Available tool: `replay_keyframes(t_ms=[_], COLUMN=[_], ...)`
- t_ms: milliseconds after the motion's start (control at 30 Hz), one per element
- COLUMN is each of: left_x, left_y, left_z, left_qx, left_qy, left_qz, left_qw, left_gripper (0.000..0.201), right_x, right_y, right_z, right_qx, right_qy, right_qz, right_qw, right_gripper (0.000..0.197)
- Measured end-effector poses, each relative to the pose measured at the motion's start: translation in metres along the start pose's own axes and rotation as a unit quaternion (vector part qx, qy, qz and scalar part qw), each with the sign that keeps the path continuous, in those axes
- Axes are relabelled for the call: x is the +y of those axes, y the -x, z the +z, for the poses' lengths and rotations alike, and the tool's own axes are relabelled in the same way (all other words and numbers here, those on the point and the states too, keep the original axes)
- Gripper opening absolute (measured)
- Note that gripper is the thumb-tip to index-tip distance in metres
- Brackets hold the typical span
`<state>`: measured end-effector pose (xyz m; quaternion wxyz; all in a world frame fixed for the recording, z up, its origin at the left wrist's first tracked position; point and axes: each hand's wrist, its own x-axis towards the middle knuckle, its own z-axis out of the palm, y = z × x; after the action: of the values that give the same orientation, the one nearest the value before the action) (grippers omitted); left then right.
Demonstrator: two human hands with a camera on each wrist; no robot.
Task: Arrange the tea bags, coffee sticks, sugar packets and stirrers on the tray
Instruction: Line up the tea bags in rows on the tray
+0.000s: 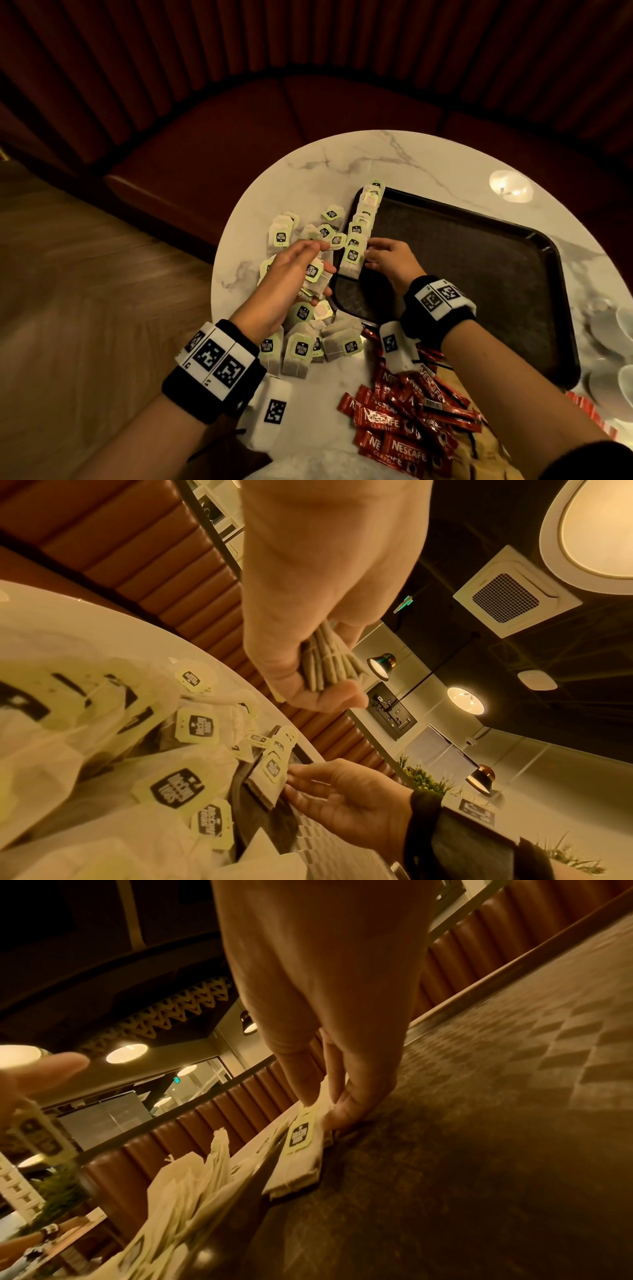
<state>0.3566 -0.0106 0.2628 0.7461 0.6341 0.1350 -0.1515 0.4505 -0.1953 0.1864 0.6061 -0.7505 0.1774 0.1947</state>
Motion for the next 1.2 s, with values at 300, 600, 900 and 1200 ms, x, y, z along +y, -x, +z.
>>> replay_keyframes(t_ms=[300, 600, 900, 1200], left_x=[0.010, 0.010, 0.014, 0.017], left_y=[-0.002, -0.005, -0.004, -0.003], left_z=[0.004, 0.013, 0.009, 0.008], left_qx=[-0.015, -0.037, 0.012, -0.039], left_qy=[0.131, 0.162, 0.172, 0.159], left_qz=[0.009, 0.045, 0.030, 0.035], left_qw=[0.991, 0.985, 0.985, 0.986], left_gripper=[0.045, 0.045, 0.035, 0.048], right_x=[-0.033, -0.043, -0.040, -0.046], right_y=[0.080, 0.112, 0.110, 0.113], right_z=[0.004, 0.020, 0.011, 0.004], right_qx=[-0.072, -0.123, -0.106, -0.140], right_qy=[-0.056, -0.097, -0.167, -0.181], right_qz=[-0.109, -0.107, -0.119, -0.108], right_qw=[0.990, 0.982, 0.973, 0.967], right_gripper=[0.011, 0.030, 0.029, 0.019])
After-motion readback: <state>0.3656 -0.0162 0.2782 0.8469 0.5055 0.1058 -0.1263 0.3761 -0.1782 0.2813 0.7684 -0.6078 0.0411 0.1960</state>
